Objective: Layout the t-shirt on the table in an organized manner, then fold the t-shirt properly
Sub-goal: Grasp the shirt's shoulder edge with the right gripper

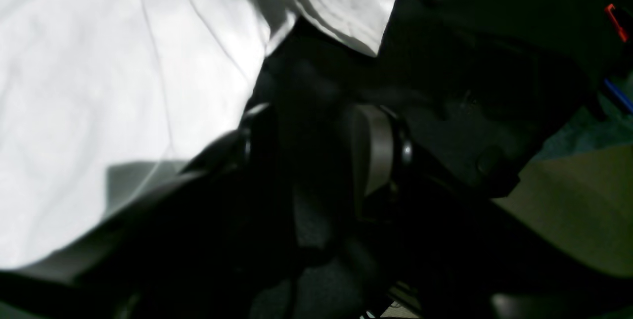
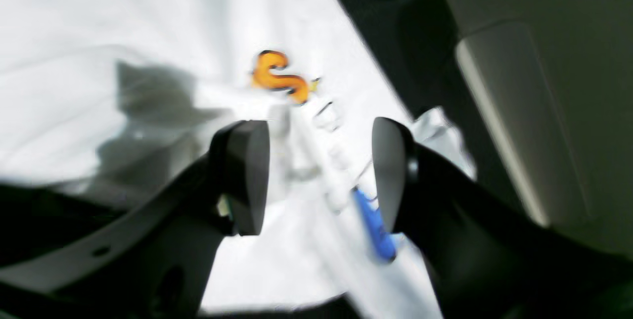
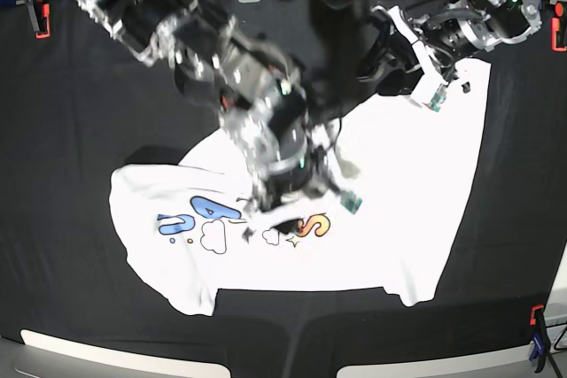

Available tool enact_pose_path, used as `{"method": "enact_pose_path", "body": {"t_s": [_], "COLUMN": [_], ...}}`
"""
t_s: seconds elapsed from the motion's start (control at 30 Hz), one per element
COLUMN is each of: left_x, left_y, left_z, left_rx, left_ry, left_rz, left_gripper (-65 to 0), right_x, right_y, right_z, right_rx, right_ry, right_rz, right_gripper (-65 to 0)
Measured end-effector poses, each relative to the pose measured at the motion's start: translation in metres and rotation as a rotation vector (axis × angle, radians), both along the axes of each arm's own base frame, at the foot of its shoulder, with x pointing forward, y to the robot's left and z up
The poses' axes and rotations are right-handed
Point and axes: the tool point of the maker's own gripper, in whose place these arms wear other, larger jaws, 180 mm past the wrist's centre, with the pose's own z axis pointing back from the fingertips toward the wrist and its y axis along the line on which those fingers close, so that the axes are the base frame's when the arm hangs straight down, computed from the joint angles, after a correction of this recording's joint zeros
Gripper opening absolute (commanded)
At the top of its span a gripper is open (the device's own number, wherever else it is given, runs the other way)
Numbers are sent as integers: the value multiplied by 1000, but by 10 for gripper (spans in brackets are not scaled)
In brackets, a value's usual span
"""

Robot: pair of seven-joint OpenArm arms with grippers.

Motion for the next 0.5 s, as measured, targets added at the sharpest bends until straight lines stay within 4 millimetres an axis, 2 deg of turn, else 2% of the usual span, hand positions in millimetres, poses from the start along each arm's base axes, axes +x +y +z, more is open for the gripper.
{"method": "enact_pose_path", "body": {"t_s": [0.1,0.2,0.27,0.4,0.5], "left_x": [0,0,1,1,1], "left_y": [0,0,0,0,0], "left_z": [0,0,0,1,1], "left_rx": [-1,-1,1,-1,0], "left_ry": [0,0,-2,-2,-3], "left_rz": [0,0,0,0,0], "left_gripper": [-415,-415,-415,-415,-415], "right_x": [-40,-78,-87,-94,-101], "right_y": [3,-7,-16,-8,-8], "right_z": [-30,-65,-73,-74,-89], "right_rx": [44,19,24,77,72], "right_ry": [128,230,219,204,235], "right_rz": [23,7,-54,-47,-50], "right_gripper": [-329,-329,-330,-330,-330]}}
